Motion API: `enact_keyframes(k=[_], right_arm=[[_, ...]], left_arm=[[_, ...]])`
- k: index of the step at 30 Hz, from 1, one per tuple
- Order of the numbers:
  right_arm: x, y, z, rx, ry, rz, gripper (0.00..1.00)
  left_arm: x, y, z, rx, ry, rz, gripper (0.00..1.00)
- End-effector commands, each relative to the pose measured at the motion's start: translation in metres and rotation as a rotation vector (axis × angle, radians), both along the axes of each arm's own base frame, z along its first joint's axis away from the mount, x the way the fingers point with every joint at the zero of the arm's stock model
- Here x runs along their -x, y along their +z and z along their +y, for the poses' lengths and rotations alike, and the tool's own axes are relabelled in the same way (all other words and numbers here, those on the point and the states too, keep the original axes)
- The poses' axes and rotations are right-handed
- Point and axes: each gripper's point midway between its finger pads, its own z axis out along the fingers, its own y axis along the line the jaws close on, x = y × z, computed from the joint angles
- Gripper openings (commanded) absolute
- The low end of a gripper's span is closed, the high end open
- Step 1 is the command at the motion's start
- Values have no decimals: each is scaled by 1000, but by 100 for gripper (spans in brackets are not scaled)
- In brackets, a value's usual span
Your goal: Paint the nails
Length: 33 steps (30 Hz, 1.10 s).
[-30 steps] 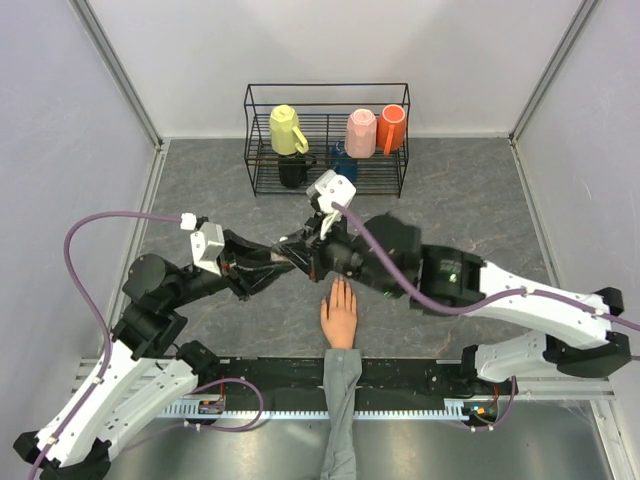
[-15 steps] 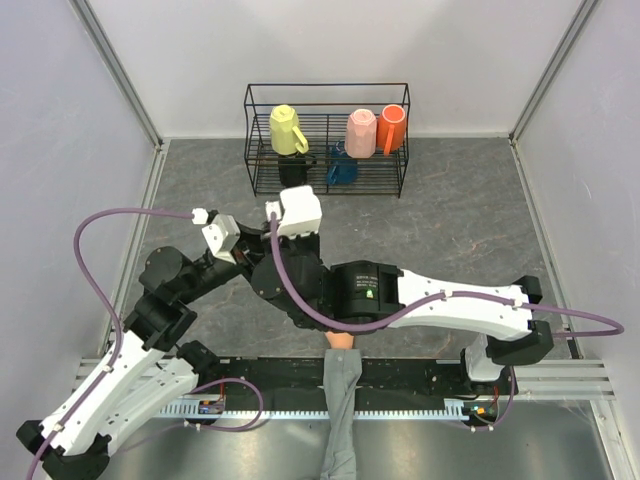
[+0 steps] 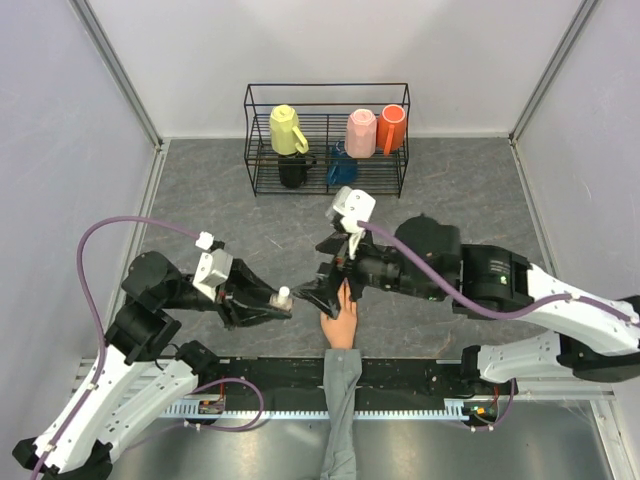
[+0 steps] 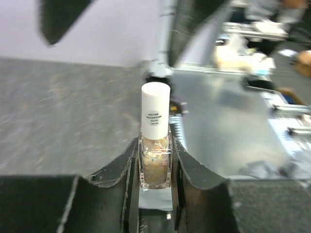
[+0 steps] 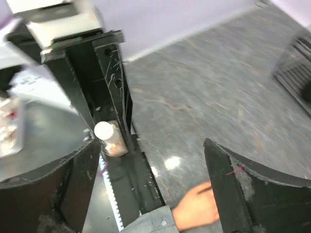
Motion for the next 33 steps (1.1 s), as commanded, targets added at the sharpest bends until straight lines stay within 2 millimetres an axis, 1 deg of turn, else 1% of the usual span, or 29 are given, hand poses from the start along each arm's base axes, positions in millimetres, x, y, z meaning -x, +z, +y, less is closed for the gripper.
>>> enact_keyframes(k=[1, 2, 3, 4, 5, 7, 8, 9, 10, 15, 17, 18, 20, 23, 24, 26, 27, 28, 29, 30, 31, 32, 33], right_arm=[[45, 16, 8, -128, 386, -15, 88], [55, 23, 9, -163, 459, -16, 85], [54, 24, 10, -172, 472, -14, 82], [57, 25, 11, -182, 498, -9, 74], [61, 28, 14, -198, 534, -3, 70], [62, 26, 21, -202, 557, 10, 63], [64, 29, 23, -218, 583, 6, 63], [65, 26, 26, -217, 593, 19, 61], [66, 26, 28, -220, 603, 21, 57], [64, 19, 36, -219, 622, 35, 54], [63, 19, 36, -228, 622, 33, 48], [61, 18, 37, -225, 617, 35, 43], [59, 17, 37, -224, 609, 35, 39], [50, 14, 37, -217, 581, 28, 27], [45, 11, 36, -212, 565, 30, 16], [36, 9, 36, -208, 524, 25, 3], [28, 6, 36, -201, 489, 24, 0], [22, 4, 35, -194, 456, 20, 0], [4, 4, 33, -192, 354, -2, 0], [-7, 0, 33, -183, 294, -6, 0], [-18, -2, 31, -173, 230, -11, 0], [-43, -8, 31, -155, 90, -12, 0], [-53, -6, 31, -152, 37, -16, 0]], left_arm=[[48, 22, 7, 33, -283, 3, 2], [47, 22, 6, 31, -289, 10, 2], [46, 25, 5, 39, -291, -3, 2], [43, 24, 3, 37, -290, 6, 2], [42, 24, 3, 39, -289, 5, 2], [41, 26, 2, 50, -291, 2, 2], [40, 26, 0, 55, -291, 2, 2], [38, 27, 0, 61, -287, 1, 2], [36, 26, -2, 67, -282, 1, 2], [27, 26, -6, 86, -252, -4, 2], [23, 25, -9, 88, -243, 0, 2], [20, 25, -10, 90, -232, 3, 2], [15, 25, -12, 93, -216, 1, 2], [7, 25, -15, 101, -181, -8, 2], [2, 27, -16, 108, -160, -16, 2], [-5, 28, -18, 112, -126, -25, 2], [-18, 29, -19, 113, -51, -30, 2], [-26, 31, -19, 119, 6, -43, 2], [-38, 31, -17, 119, 77, -48, 2], [-66, 30, -14, 119, 234, -63, 2], [-79, 33, -8, 128, 323, -83, 2], [-94, 35, -3, 137, 410, -98, 2], [-120, 42, 9, 168, 569, -134, 2]])
